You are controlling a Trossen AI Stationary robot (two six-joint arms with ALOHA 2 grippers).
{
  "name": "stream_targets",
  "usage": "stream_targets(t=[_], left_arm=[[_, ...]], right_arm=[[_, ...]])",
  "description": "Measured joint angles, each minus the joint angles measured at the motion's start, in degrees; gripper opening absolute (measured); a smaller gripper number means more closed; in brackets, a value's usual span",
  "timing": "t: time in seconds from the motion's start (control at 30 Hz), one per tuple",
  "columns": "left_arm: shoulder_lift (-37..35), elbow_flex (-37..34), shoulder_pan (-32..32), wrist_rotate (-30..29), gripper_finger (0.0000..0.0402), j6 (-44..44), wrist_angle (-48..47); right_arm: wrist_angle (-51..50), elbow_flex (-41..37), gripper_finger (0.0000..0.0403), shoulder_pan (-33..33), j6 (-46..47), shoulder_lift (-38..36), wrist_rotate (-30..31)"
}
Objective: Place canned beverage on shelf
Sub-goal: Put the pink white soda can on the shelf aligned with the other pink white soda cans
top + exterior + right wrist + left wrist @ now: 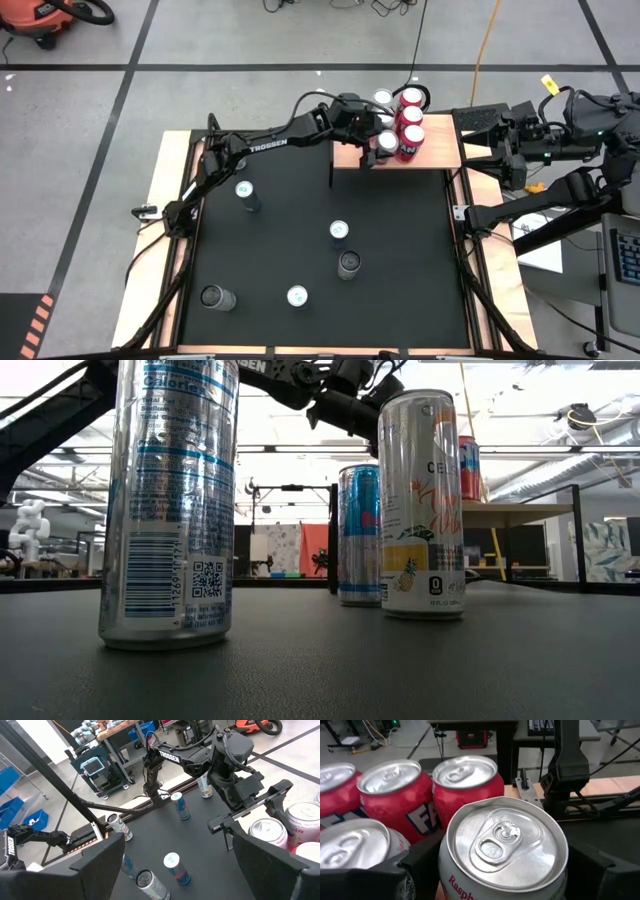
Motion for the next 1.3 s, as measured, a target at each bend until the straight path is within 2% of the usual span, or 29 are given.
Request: stream_targets(t=[1.3], left_arm=[[0.96,0.0,-0.2,-1.42,0.0316,-0.35,0.85]], right_arm=[[-0.01,0.0,0.035,0.0,0.13,0.0,0.0]])
